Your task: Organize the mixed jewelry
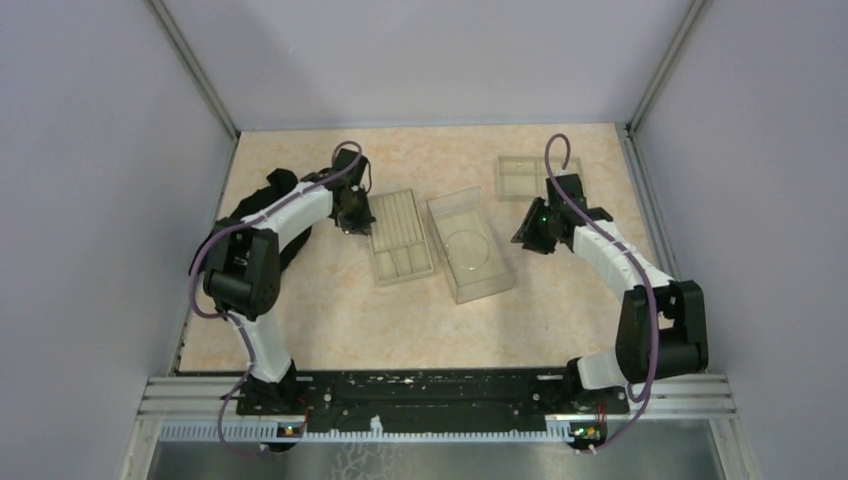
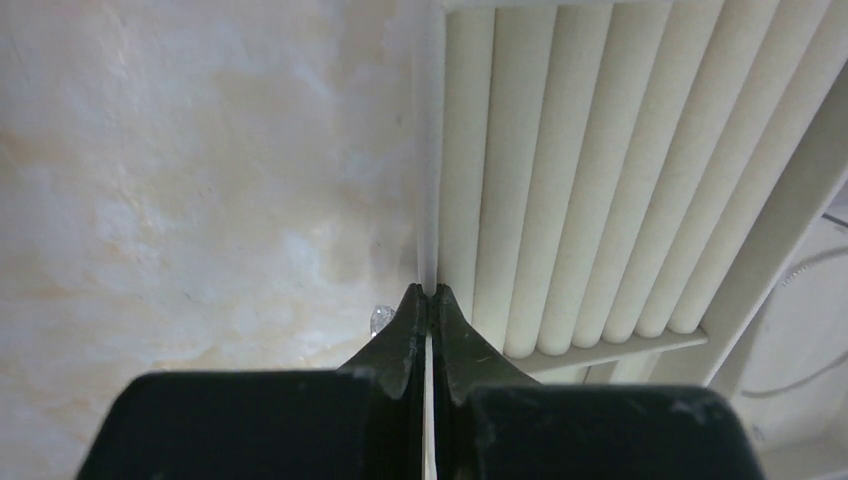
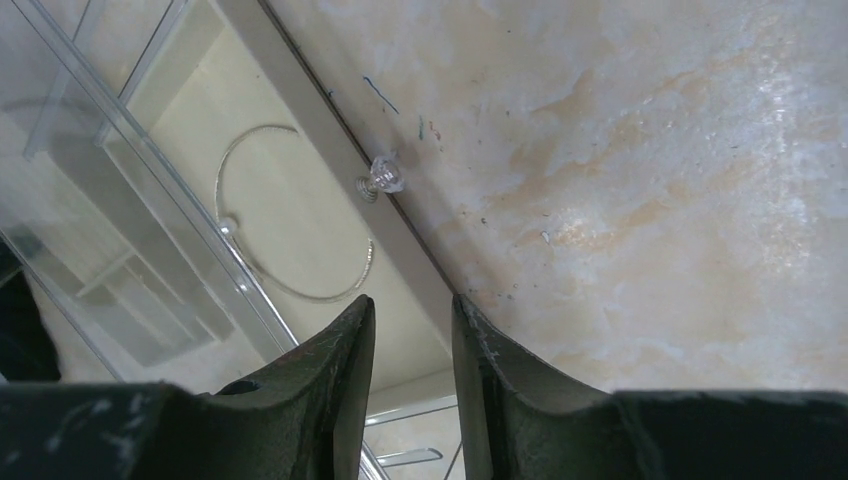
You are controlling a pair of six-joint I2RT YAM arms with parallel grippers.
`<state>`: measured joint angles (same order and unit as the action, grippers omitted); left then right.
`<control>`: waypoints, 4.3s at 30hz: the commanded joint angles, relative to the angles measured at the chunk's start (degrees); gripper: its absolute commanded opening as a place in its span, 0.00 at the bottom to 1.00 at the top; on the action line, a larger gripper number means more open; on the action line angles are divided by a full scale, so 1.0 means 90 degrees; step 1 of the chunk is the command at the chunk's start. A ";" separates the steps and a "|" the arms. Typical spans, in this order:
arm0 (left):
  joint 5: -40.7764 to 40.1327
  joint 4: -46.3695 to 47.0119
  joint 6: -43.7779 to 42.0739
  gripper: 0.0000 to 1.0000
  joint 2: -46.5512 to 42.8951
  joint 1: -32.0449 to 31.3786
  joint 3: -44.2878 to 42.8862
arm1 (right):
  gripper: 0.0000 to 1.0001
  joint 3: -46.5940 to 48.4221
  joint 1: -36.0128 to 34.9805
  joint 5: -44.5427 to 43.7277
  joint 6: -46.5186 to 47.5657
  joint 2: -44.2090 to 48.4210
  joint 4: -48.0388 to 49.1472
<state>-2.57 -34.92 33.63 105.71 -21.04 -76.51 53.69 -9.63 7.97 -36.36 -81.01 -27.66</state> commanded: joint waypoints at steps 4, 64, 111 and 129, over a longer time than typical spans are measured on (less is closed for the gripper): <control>0.0578 -0.0527 -0.2522 0.00 0.0407 0.0481 -0.0783 | 0.46 0.0767 -0.0025 -0.0465 0.0555 0.0692 -0.0204; -0.1358 -0.0586 -0.2487 0.73 -0.1679 -0.1342 0.0621 | 0.50 0.1509 -0.0155 -0.0027 0.0661 0.0109 -0.0081; -0.1722 -0.0084 0.2504 0.30 -0.2063 -0.0524 0.2622 | 0.49 0.1913 -0.0161 0.0533 0.0731 -0.0670 0.0016; -0.1690 0.0762 0.2737 0.33 -0.2115 -0.0391 0.3037 | 0.49 0.1967 -0.0161 0.0609 0.0663 -0.0801 0.0034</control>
<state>-17.56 -30.13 57.82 84.60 -25.45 -50.17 68.75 -10.50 13.21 -30.20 -87.94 -29.34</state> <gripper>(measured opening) 0.346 0.489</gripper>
